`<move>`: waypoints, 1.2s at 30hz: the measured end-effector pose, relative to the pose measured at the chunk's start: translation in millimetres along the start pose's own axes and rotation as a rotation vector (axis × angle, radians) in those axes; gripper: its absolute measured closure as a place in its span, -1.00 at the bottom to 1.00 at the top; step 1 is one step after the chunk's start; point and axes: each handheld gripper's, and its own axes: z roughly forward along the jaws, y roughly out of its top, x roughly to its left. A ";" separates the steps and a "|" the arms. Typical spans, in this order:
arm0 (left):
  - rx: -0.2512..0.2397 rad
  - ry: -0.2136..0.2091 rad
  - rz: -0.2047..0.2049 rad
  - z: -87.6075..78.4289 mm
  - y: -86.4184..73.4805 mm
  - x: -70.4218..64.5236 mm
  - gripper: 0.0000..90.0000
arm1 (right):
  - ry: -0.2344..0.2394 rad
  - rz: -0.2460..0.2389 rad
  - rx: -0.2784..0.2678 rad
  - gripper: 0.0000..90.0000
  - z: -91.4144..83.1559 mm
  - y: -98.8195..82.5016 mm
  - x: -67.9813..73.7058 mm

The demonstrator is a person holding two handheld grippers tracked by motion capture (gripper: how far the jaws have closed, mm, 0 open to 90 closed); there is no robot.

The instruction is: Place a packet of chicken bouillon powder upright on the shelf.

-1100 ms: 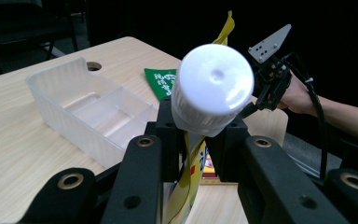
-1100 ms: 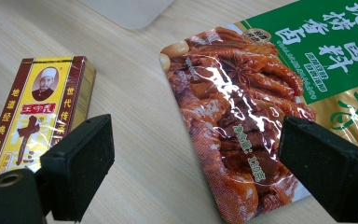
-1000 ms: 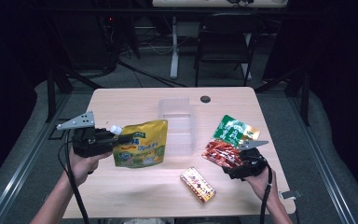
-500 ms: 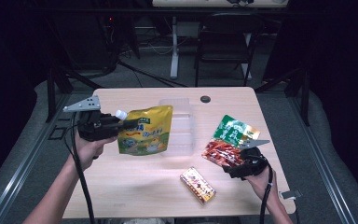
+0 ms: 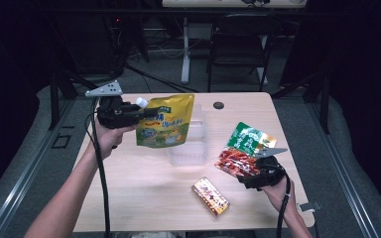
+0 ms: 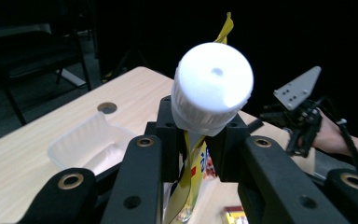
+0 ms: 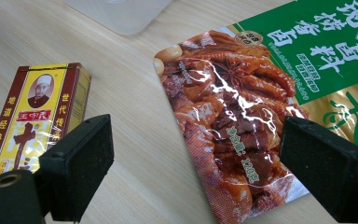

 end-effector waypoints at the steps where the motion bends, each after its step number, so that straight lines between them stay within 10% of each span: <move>1: 0.000 0.001 -0.001 1.5 1.3 1.5 0.68 | -0.002 -0.001 0.000 -0.78 -0.2 0.1 -0.4; 36: -0.020 0.070 0.018 65.4 22.5 41.3 0.68 | 0.004 0.001 0.004 -0.78 -0.1 -0.4 -1.9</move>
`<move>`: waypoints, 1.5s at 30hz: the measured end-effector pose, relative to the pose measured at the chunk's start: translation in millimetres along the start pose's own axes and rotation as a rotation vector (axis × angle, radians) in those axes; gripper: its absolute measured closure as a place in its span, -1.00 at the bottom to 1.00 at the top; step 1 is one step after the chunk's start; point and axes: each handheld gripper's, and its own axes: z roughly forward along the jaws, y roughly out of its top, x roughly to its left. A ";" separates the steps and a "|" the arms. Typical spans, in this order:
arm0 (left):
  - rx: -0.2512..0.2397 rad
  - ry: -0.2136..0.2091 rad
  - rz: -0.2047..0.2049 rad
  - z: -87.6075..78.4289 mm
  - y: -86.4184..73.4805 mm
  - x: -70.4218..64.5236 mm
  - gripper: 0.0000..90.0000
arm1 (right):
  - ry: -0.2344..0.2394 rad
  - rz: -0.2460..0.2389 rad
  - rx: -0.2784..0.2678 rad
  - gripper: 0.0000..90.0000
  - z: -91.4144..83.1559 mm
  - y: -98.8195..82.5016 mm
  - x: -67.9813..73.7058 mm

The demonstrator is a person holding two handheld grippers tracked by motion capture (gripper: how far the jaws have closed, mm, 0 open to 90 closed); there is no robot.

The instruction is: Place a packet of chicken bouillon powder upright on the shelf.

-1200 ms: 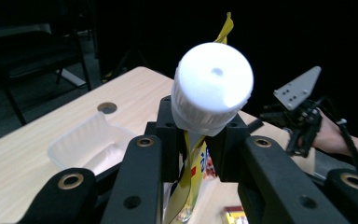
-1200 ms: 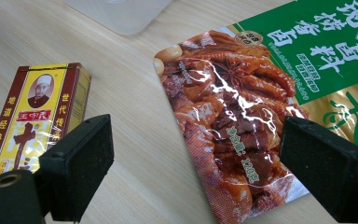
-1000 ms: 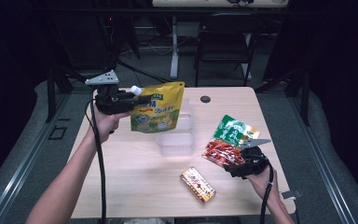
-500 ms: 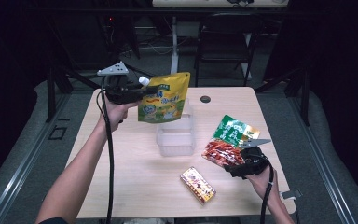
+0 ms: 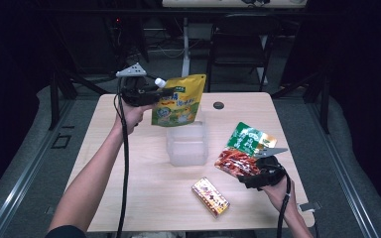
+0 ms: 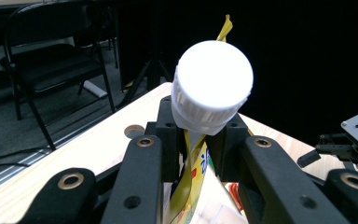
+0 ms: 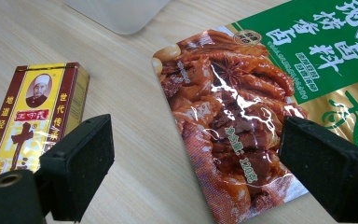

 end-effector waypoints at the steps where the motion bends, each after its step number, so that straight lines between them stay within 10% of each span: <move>1: 0.003 0.000 -0.001 1.6 -0.3 0.8 0.68 | 0.000 0.000 0.000 -0.78 0.0 0.0 -0.1; 45: -0.080 0.010 -0.055 65.6 -14.9 23.8 0.68 | 0.004 0.002 -0.005 -0.78 0.2 -1.0 -0.8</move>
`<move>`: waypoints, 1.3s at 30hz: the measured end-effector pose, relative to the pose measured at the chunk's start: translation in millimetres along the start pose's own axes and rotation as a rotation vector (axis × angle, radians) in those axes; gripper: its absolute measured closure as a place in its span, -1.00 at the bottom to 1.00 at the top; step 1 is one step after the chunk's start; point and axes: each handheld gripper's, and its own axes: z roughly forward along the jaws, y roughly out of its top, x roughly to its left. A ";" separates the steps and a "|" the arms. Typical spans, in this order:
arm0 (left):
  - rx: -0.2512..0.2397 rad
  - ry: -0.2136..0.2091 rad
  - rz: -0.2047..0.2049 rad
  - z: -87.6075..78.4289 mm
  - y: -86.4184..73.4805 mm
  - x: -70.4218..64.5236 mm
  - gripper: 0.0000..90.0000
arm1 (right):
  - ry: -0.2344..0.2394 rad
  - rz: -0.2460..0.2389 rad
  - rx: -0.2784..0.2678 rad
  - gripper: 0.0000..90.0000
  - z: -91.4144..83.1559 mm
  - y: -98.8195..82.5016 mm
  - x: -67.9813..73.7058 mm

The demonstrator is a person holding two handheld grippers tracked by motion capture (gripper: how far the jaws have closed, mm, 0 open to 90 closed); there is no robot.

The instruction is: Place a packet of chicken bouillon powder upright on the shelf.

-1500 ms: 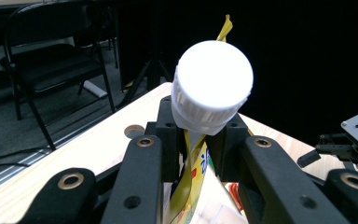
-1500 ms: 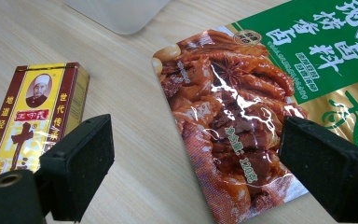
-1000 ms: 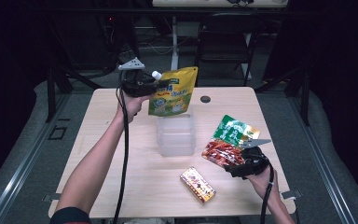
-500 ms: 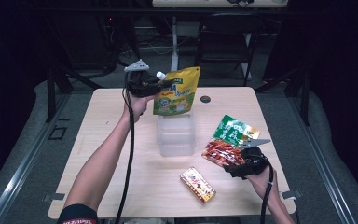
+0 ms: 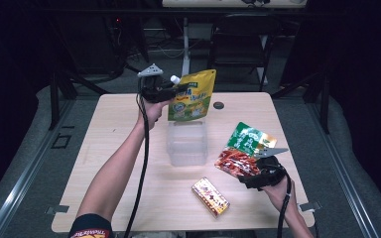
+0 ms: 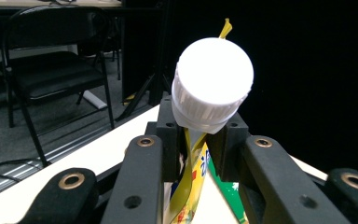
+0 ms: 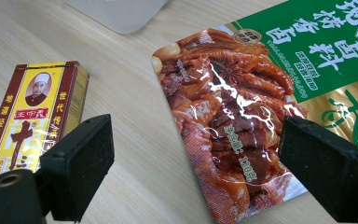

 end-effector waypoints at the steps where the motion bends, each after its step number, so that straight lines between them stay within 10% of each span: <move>1: -0.006 0.002 -0.003 1.0 -0.6 0.0 0.68 | 0.000 0.000 0.001 -0.78 0.0 0.0 0.0; 39: -0.037 0.055 -0.001 24.5 -32.1 17.1 0.68 | 0.010 -0.001 -0.004 -0.78 -0.3 0.2 1.1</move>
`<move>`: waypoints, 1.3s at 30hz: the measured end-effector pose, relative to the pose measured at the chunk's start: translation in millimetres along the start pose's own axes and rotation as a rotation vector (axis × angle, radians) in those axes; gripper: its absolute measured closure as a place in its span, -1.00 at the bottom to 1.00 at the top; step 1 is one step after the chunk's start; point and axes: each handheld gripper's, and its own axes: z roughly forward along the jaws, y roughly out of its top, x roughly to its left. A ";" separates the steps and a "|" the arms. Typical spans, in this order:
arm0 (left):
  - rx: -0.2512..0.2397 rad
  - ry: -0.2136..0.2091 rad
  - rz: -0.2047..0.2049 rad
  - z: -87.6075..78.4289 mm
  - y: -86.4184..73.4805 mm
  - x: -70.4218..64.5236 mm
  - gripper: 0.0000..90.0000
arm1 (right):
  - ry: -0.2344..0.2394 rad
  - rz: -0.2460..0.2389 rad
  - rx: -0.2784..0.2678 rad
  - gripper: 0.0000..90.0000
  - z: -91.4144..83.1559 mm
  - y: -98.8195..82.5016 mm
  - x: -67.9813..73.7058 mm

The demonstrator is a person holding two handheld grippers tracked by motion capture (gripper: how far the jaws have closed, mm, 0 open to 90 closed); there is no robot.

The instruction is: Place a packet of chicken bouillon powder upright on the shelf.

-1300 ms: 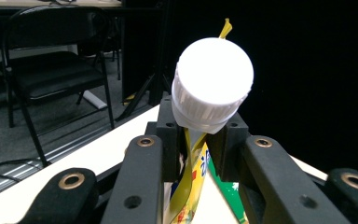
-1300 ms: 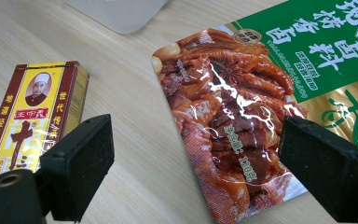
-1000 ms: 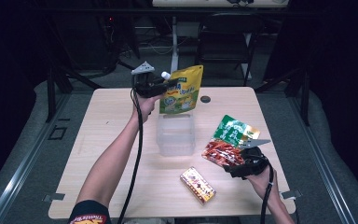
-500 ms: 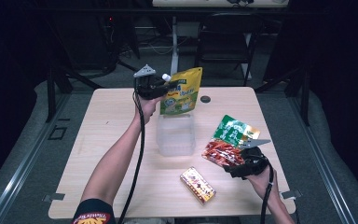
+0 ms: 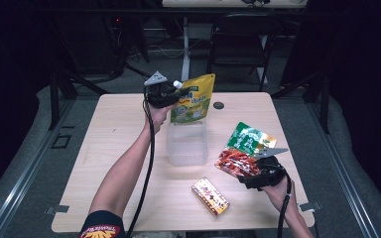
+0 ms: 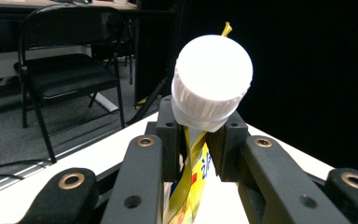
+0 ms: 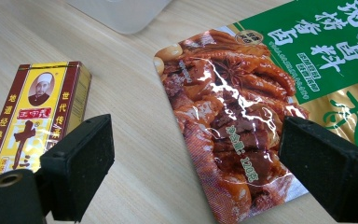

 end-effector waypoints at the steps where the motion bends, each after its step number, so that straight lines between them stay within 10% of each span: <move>1: -0.003 0.004 -0.006 0.0 -0.7 0.2 0.68 | 0.000 0.000 0.001 -0.78 0.0 0.0 0.1; 39: 0.021 0.050 0.006 0.5 -10.0 1.7 0.68 | -0.001 -0.006 0.001 -0.77 0.3 0.0 0.7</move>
